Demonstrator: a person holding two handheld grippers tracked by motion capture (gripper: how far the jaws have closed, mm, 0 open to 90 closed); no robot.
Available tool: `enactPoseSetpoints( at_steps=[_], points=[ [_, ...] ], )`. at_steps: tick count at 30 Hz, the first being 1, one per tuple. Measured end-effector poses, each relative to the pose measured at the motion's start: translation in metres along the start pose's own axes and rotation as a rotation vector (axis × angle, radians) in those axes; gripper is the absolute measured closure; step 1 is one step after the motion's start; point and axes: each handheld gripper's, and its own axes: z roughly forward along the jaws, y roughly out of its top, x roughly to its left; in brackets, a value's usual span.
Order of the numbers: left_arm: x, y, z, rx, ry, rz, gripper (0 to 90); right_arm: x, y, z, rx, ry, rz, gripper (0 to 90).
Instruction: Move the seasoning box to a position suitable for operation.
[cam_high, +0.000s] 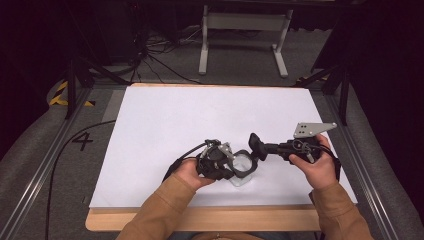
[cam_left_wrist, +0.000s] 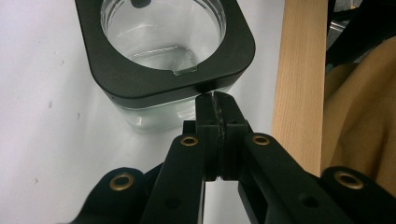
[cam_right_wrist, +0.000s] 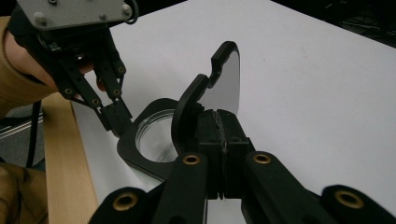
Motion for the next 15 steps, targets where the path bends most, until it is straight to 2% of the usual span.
enactPoseSetpoints(
  at_steps=[6, 15],
  points=[
    [0.000, 0.000, 0.000, -0.003, -0.006, -0.004, 89.4, 0.010, 0.002, 0.010, 0.027, 0.038, -0.034, 90.0],
    [0.002, -0.001, 0.000, -0.010, -0.011, -0.005, 89.3, 0.018, 0.000, 0.027, 0.084, 0.090, -0.048, 90.0]
  ],
)
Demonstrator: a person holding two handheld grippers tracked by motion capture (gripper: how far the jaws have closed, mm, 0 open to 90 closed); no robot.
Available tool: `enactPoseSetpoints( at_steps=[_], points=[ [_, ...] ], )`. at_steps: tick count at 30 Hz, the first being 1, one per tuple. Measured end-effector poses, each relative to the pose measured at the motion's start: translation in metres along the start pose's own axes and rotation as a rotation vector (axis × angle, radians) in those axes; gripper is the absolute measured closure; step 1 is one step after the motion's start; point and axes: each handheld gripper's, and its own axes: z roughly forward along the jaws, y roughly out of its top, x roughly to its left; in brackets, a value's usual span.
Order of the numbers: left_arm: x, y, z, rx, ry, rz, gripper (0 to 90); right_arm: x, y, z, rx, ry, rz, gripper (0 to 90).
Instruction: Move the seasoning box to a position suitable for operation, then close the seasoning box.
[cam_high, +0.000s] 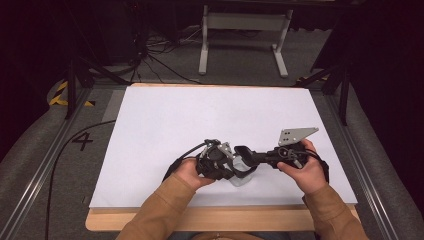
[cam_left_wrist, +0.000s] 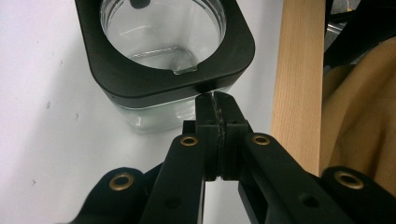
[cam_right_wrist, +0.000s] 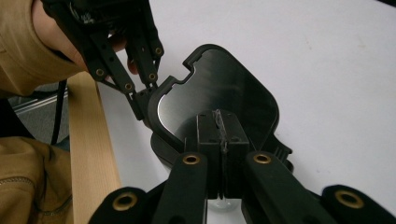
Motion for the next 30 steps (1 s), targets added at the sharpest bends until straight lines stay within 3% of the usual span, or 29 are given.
enactPoseSetpoints(
  at_steps=[8, 15, 18, 22, 25, 30],
  points=[
    [0.000, 0.000, 0.000, -0.002, -0.006, -0.003, 89.2, 0.003, -0.003, 0.015, 0.067, 0.012, -0.018, 89.9],
    [0.000, 0.000, -0.002, 0.000, -0.001, -0.003, 87.0, 0.004, -0.003, 0.016, 0.063, 0.007, -0.022, 89.5],
    [0.002, -0.002, -0.019, -0.035, -0.007, -0.015, 86.2, 0.003, -0.002, 0.005, 0.036, -0.004, -0.025, 89.7],
    [0.010, -0.002, -0.040, -0.088, 0.022, -0.024, 85.6, -0.001, -0.008, -0.009, 0.023, -0.031, 0.008, 89.9],
    [0.017, -0.005, -0.055, -0.135, 0.057, -0.050, 85.1, -0.005, -0.019, -0.016, 0.037, -0.047, 0.049, 90.0],
    [0.030, -0.011, -0.072, -0.212, 0.118, -0.119, 84.1, -0.006, -0.028, -0.017, 0.092, -0.034, 0.053, 90.0]
  ],
)
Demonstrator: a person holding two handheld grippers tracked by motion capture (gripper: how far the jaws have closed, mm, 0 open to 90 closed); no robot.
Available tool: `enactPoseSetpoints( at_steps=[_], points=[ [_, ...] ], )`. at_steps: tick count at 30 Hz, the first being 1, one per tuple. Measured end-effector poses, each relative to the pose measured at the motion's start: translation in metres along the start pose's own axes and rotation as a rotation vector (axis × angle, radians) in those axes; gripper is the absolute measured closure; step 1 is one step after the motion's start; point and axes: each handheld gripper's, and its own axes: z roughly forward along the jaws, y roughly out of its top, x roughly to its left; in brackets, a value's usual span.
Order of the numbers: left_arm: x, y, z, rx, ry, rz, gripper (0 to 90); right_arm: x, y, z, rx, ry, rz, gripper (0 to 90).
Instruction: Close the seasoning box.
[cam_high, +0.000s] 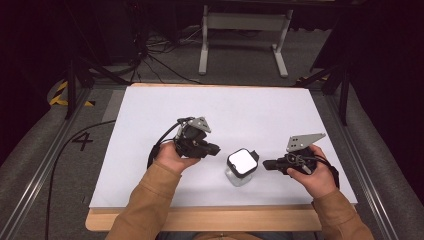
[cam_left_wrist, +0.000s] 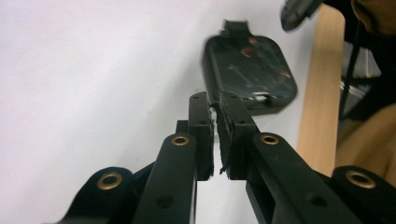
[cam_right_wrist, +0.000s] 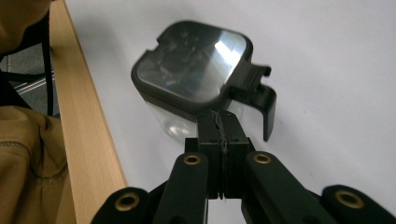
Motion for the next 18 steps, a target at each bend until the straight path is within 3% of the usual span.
enactPoseSetpoints(
  at_steps=[2, 9, 18],
  points=[
    [0.004, -0.002, -0.004, -0.026, 0.015, -0.030, 84.1, -0.003, -0.004, 0.001, 0.021, 0.002, 0.014, 90.0],
    [0.008, -0.006, -0.010, -0.050, 0.026, -0.051, 83.5, -0.014, -0.013, 0.013, 0.038, 0.001, 0.041, 90.0],
    [0.007, -0.014, -0.013, -0.035, 0.045, -0.066, 82.9, -0.024, -0.012, 0.031, 0.041, 0.011, 0.041, 90.0]
  ],
)
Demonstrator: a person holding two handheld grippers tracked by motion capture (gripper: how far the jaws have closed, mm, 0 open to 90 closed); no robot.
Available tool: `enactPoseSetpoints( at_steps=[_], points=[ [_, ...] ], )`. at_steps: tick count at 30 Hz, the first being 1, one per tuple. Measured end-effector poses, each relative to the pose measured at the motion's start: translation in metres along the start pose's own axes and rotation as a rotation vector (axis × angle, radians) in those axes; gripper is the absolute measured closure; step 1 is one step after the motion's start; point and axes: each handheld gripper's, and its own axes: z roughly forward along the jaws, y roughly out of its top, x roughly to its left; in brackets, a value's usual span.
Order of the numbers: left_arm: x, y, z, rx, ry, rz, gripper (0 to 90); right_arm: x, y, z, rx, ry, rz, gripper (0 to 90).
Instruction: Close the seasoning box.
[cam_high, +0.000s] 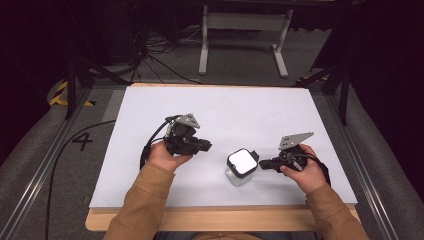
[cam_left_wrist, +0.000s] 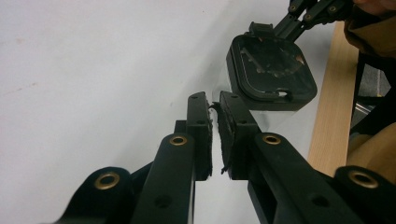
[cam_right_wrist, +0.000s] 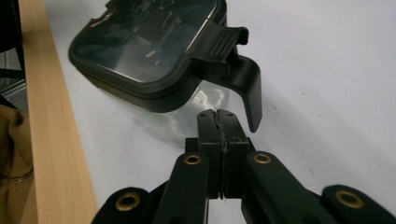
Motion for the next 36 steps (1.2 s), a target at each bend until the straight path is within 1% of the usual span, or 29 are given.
enactPoseSetpoints(
  at_steps=[1, 2, 8, 11, 13, 14, 17, 18, 19, 21, 22, 23, 24, 25, 26, 27, 28, 29, 30, 31, 32, 33, 35, 36],
  points=[
    [0.000, -0.001, -0.001, 0.006, 0.000, 0.000, 82.9, -0.001, 0.000, 0.001, -0.006, -0.008, -0.003, 90.0],
    [-0.001, -0.002, -0.001, 0.004, 0.004, -0.006, 82.2, -0.004, 0.002, 0.001, -0.018, -0.013, 0.004, 90.0],
    [0.000, -0.006, -0.003, 0.008, 0.008, -0.012, 82.0, -0.008, 0.005, 0.000, -0.035, -0.029, 0.009, 90.0],
    [0.000, -0.008, -0.004, 0.012, 0.010, -0.018, 82.0, -0.012, 0.007, 0.003, -0.044, -0.044, 0.011, 90.0],
    [0.000, -0.009, -0.005, 0.027, 0.008, -0.022, 82.0, -0.014, 0.009, 0.006, -0.051, -0.049, 0.014, 90.0],
    [0.000, -0.010, -0.003, 0.014, 0.015, -0.026, 82.0, -0.016, 0.010, 0.008, -0.057, -0.055, 0.012, 90.0],
    [0.000, -0.012, -0.002, 0.024, 0.014, -0.027, 82.0, -0.021, 0.014, 0.014, -0.062, -0.066, 0.015, 90.0],
    [0.000, -0.012, -0.001, 0.023, 0.021, -0.022, 82.0, -0.022, 0.014, 0.015, -0.071, -0.075, 0.011, 90.0],
    [0.000, -0.012, 0.000, 0.029, 0.015, -0.029, 82.0, -0.024, 0.015, 0.016, -0.077, -0.083, 0.016, 90.0],
    [0.000, -0.013, 0.004, 0.040, 0.015, -0.023, 82.0, -0.026, 0.014, 0.017, -0.084, -0.085, 0.023, 90.0],
    [0.000, -0.013, 0.008, 0.038, 0.011, -0.026, 82.1, -0.026, 0.014, 0.016, -0.083, -0.083, 0.021, 90.0],
    [0.000, -0.013, 0.010, 0.052, 0.011, -0.024, 82.3, -0.025, 0.013, 0.014, -0.082, -0.088, 0.022, 90.0],
    [0.001, -0.013, 0.014, 0.056, 0.006, -0.022, 82.6, -0.024, 0.012, 0.011, -0.079, -0.092, 0.021, 90.0],
    [0.001, -0.012, 0.019, 0.075, 0.003, -0.014, 83.1, -0.022, 0.011, 0.006, -0.081, -0.096, 0.021, 90.0],
    [0.001, -0.012, 0.023, 0.079, 0.000, -0.008, 83.6, -0.019, 0.010, 0.000, -0.072, -0.099, 0.021, 90.0],
    [0.001, -0.011, 0.027, 0.082, -0.006, -0.011, 84.2, -0.017, 0.008, -0.006, -0.060, -0.093, 0.026, 90.0],
    [0.001, -0.011, 0.031, 0.096, -0.010, -0.001, 84.8, -0.015, 0.006, -0.010, -0.053, -0.087, 0.029, 90.0],
    [0.000, -0.009, 0.037, 0.111, -0.018, -0.003, 85.0, -0.012, 0.003, -0.014, -0.046, -0.077, 0.035, 90.0],
    [0.000, -0.009, 0.037, 0.111, -0.018, -0.003, 85.0, -0.012, 0.003, -0.014, -0.046, -0.077, 0.035, 90.0],
    [0.000, -0.008, 0.041, 0.116, -0.019, 0.008, 85.0, -0.008, 0.001, -0.016, -0.014, -0.042, 0.045, 90.0],
    [-0.001, -0.006, 0.044, 0.126, -0.020, 0.017, 85.0, -0.005, 0.000, -0.014, 0.014, -0.023, 0.034, 90.0],
    [-0.002, -0.005, 0.044, 0.126, -0.020, 0.028, 85.0, 0.000, -0.002, -0.011, 0.043, -0.012, 0.020, 90.0],
    [-0.002, -0.003, 0.043, 0.116, -0.023, 0.030, 85.0, 0.007, -0.002, -0.004, 0.069, 0.001, 0.005, 90.0],
    [-0.001, -0.002, 0.041, 0.107, -0.024, 0.028, 85.0, 0.011, -0.002, 0.003, 0.081, 0.002, -0.001, 90.0]
  ],
)
